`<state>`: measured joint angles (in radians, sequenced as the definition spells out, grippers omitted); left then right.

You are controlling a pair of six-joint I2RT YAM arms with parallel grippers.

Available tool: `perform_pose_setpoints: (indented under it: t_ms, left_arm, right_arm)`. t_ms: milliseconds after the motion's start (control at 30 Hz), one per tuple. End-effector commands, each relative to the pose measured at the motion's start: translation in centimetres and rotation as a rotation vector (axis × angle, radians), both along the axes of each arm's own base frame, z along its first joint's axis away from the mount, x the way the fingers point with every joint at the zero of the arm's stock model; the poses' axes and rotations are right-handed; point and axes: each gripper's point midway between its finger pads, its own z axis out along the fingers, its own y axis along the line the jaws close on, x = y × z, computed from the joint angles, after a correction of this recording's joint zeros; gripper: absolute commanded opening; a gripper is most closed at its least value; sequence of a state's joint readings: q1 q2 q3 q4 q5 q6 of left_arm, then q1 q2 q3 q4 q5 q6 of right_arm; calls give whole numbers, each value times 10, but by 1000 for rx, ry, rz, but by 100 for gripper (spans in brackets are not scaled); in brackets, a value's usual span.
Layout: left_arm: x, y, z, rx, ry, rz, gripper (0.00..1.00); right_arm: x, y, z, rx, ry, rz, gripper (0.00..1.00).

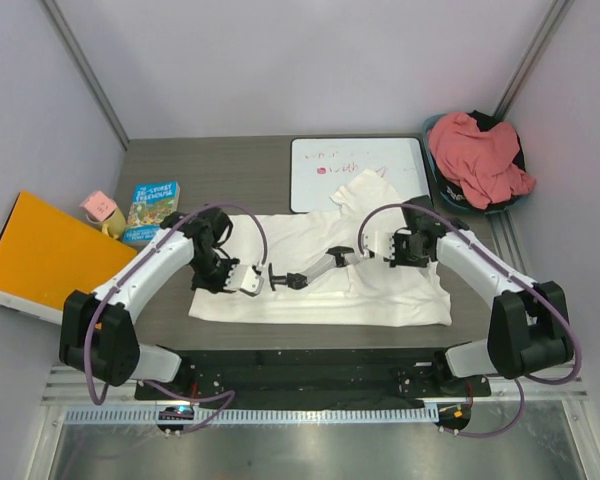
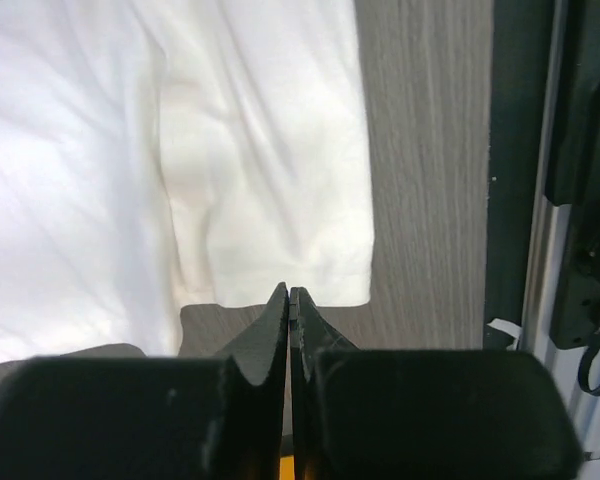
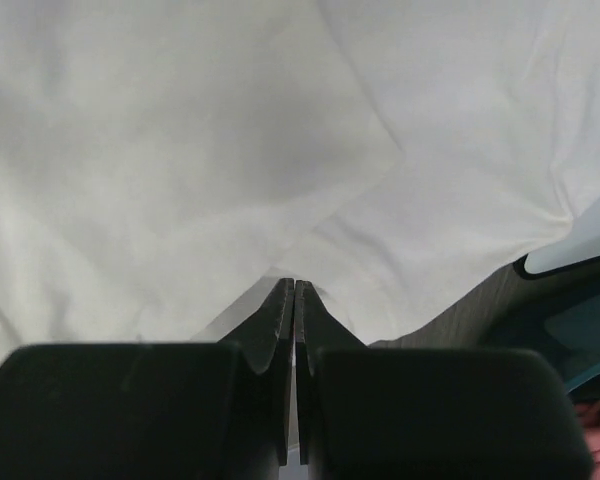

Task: Fold and stack the t-shirts
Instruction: Fold the flattened tshirt in 1/3 of the way

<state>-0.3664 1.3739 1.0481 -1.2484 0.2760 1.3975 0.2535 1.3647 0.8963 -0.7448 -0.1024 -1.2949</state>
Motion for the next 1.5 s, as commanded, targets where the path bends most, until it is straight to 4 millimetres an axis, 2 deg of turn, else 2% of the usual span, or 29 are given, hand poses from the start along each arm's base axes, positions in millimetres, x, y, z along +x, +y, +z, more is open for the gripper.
perform_pose_setpoints:
  t_ms: [0,33,67,100,133,167,200,267,300,400,567,600,667,800,833,867,900,933,1000,1033,1167,1200,1233,1300,1333,1367,1400,1433,1467]
  left_arm:
    - [29,11,-33,92,-76,6,0]
    - [36,17,-43,135,-78,6,0]
    - [44,19,-48,152,-103,15,0]
    - [63,15,-50,143,-167,42,0]
    - [72,15,-54,141,-178,55,0]
    - [81,14,-53,130,-201,74,0]
    - [100,10,-47,106,-256,101,0]
    - [115,8,-48,93,-266,132,0]
    - [128,7,-42,83,-292,146,0]
    - [145,11,-48,114,-303,158,0]
    - [167,13,-62,160,-314,193,0]
    - [167,13,-71,169,-291,194,0]
    - [173,11,-74,169,-284,213,0]
    - [184,26,-88,270,-302,237,0]
    - [187,31,-91,302,-313,245,0]
    - [194,31,-92,303,-349,254,0]
    - [199,33,-92,309,-372,268,0]
    - [204,36,-92,333,-405,281,0]
    - [221,37,-89,330,-485,321,0]
    - [227,38,-90,340,-509,332,0]
    - [253,42,-75,357,-640,375,0]
    - [256,43,-73,359,-657,377,0]
    - [257,44,-72,368,-668,381,0]
    - [263,48,-64,381,-715,400,0]
    - [265,48,-60,380,-736,410,1]
    - [269,49,-50,369,-777,430,4]
    - [269,51,-45,370,-795,439,9]
    - [270,51,-39,358,-819,451,20]
    - [270,50,-34,350,-834,458,28]
  right_arm:
    - [51,9,0,42,-154,-86,6]
    - [68,12,6,68,-221,-109,4]
    - [75,12,5,72,-250,-128,3]
    - [82,13,6,83,-275,-140,1]
    - [94,15,13,101,-327,-151,1]
    - [100,16,15,111,-347,-169,1]
    - [105,15,11,104,-350,-182,1]
    - [116,14,11,100,-367,-190,1]
    - [118,14,3,94,-349,-193,1]
    - [124,12,-6,88,-335,-196,1]
    - [123,7,-44,62,-264,-204,1]
    - [125,5,-48,58,-267,-208,1]
    - [132,2,-60,49,-281,-208,1]
    - [159,-15,-62,7,-359,-260,1]
    - [174,-20,-54,11,-404,-284,1]
    - [178,-27,-62,-18,-403,-307,1]
    - [186,-32,-61,-24,-425,-327,1]
    - [202,-35,-50,-18,-480,-351,1]
    - [211,-48,-59,-66,-481,-400,1]
    - [220,-52,-54,-79,-494,-421,1]
    - [217,-56,-54,-71,-476,-442,1]
    - [216,-49,-43,-33,-488,-413,1]
    - [206,-47,-48,-28,-460,-397,3]
    - [198,-39,-41,-1,-442,-371,21]
    - [192,-34,-30,19,-438,-360,28]
    - [189,-31,-23,32,-441,-358,41]
    - [183,-28,-20,39,-421,-356,46]
    - [182,-24,3,68,-456,-352,50]
    - [181,-21,13,84,-470,-352,55]
